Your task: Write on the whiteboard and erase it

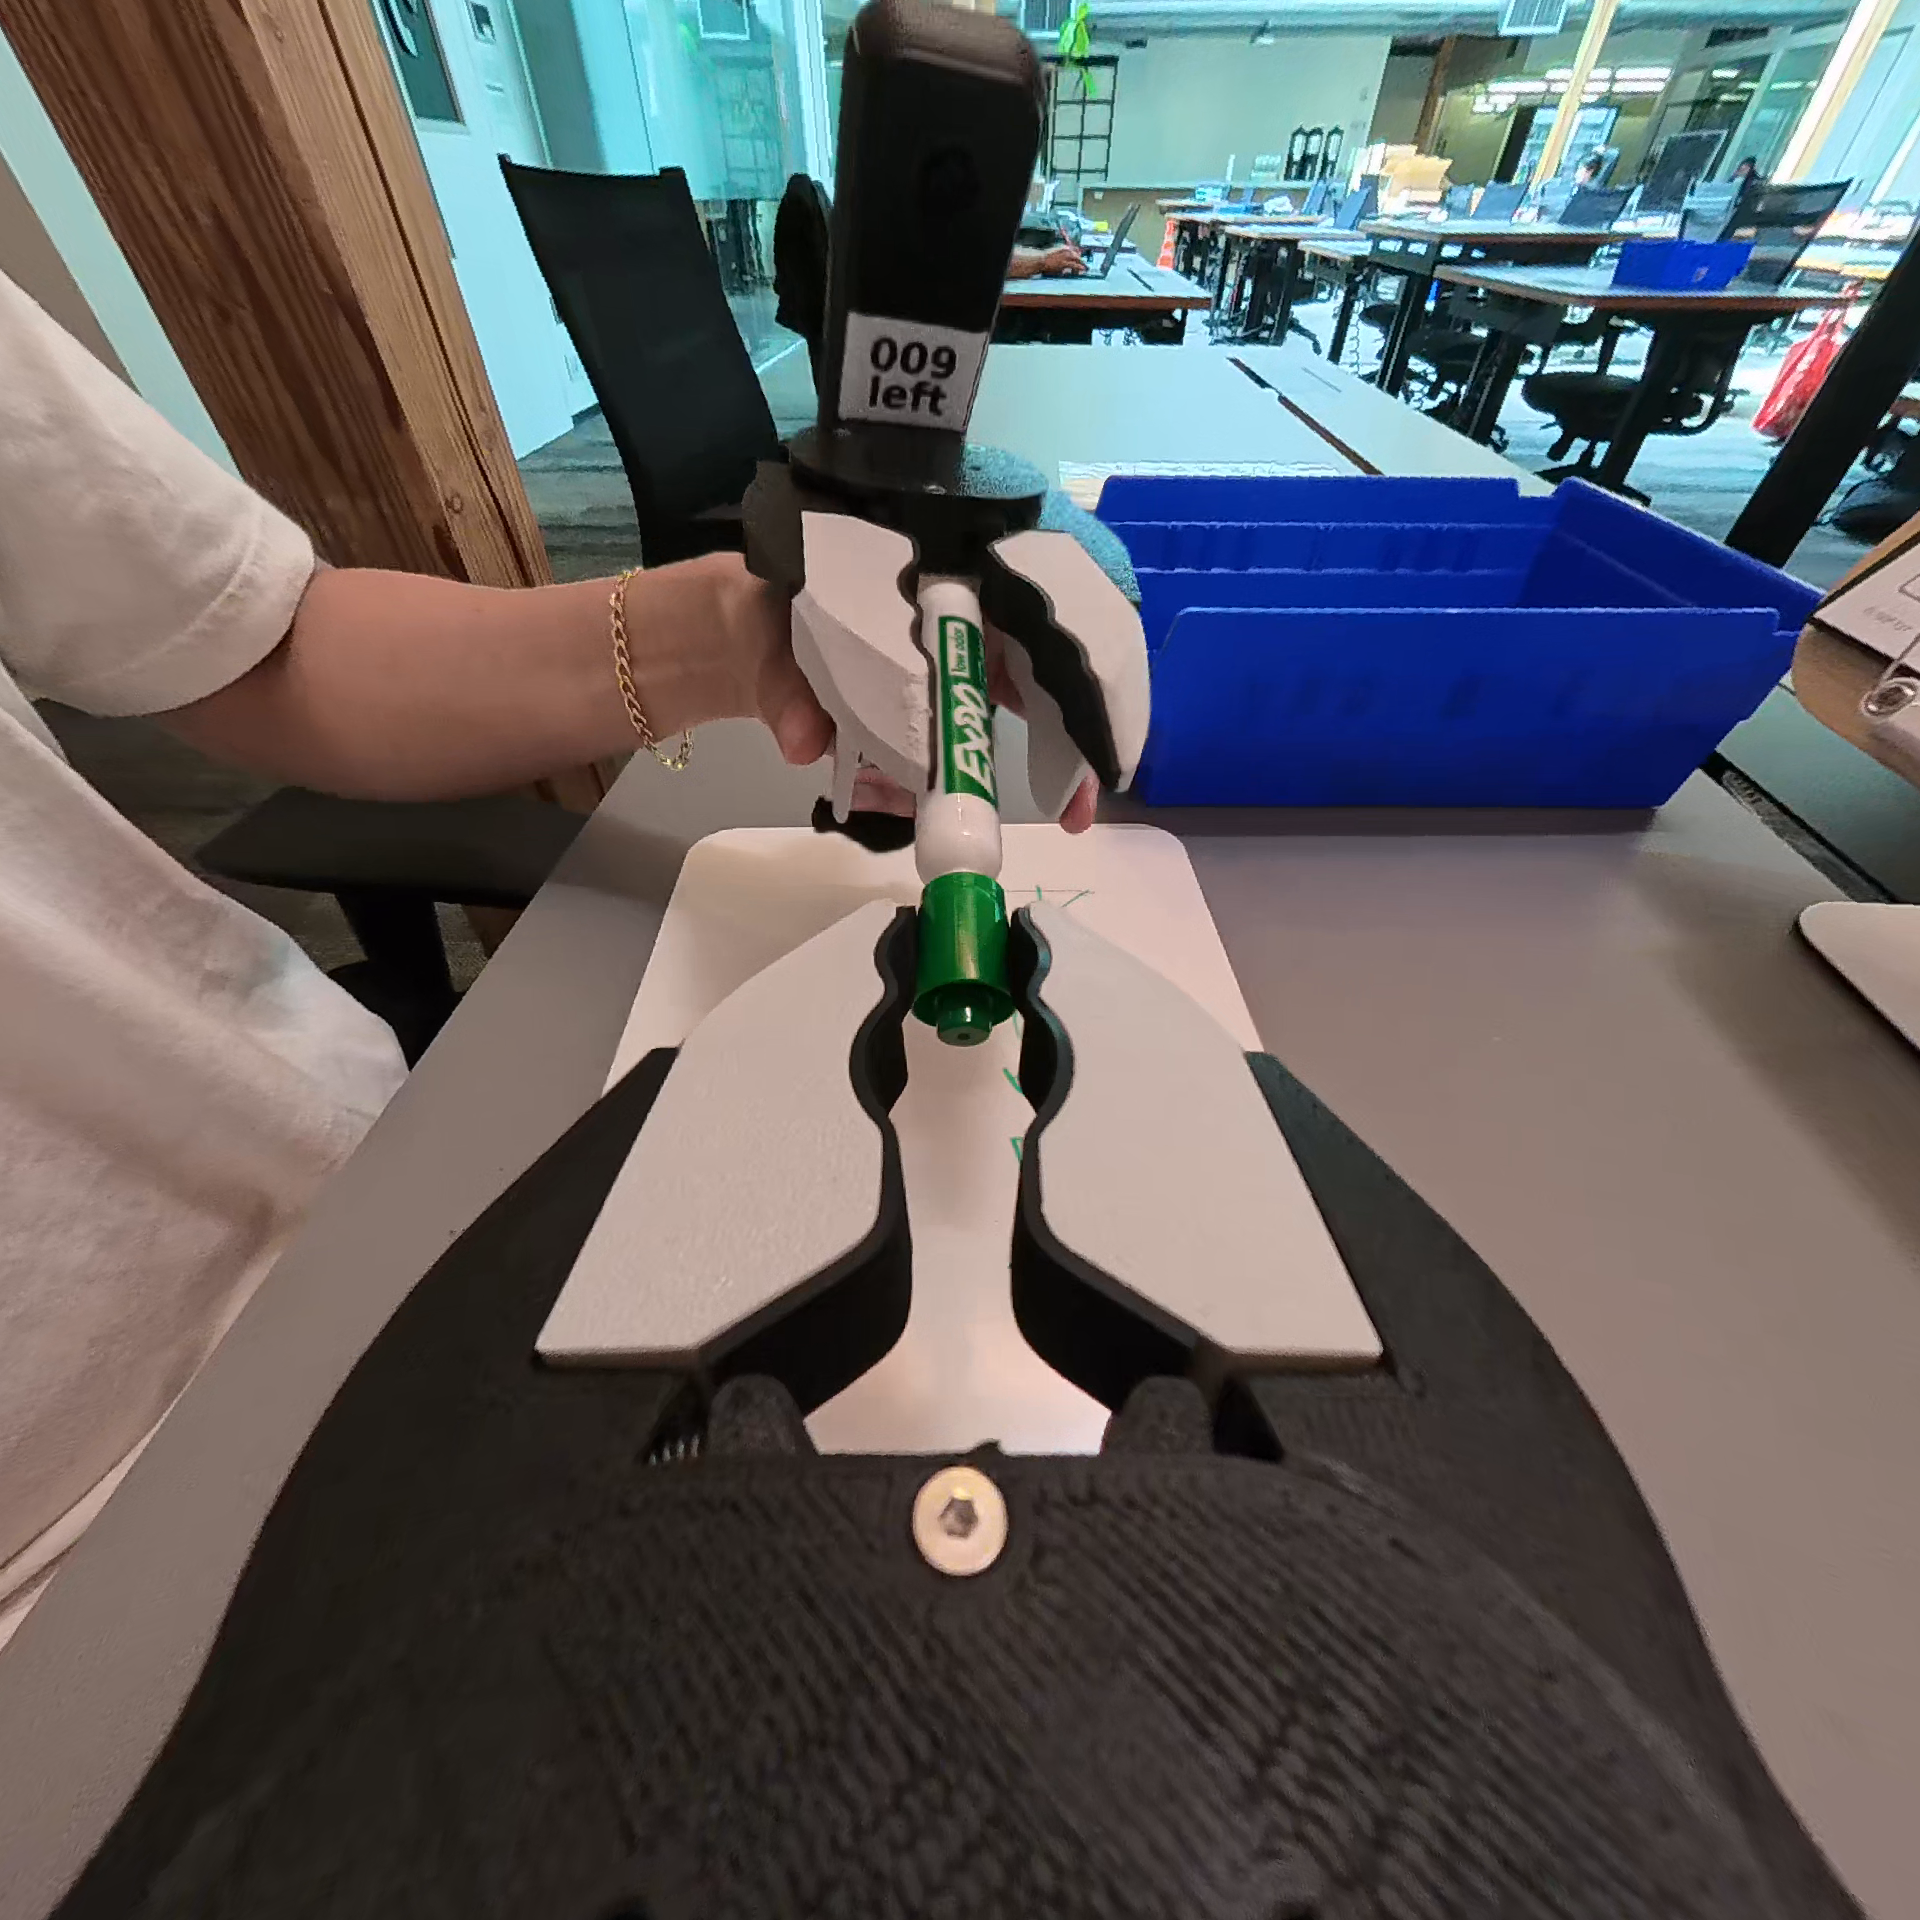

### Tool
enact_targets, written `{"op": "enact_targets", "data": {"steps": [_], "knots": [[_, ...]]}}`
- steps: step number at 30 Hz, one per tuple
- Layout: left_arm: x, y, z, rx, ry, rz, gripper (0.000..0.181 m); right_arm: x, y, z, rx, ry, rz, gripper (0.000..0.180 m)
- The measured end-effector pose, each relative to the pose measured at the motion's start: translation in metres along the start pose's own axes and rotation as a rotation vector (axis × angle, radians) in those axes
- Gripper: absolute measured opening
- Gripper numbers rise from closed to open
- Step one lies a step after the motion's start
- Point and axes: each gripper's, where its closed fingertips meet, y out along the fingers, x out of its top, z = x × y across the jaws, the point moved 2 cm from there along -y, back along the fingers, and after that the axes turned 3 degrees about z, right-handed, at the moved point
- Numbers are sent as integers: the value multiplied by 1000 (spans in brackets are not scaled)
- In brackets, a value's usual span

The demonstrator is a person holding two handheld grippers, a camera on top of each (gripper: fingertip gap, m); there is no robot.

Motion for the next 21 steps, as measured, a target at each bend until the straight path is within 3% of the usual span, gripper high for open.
{"op": "enact_targets", "data": {"steps": [5,9,21], "knots": [[0,-13,4,7,23,-6,43,2,-7,-1,10,15,-23,18],[-6,-15,-4,-64,25,47,29,2,-9,0,6,-3,-23,17],[-11,-8,-13,-84,76,129,22,3,-7,1,22,34,-30,18]]}}
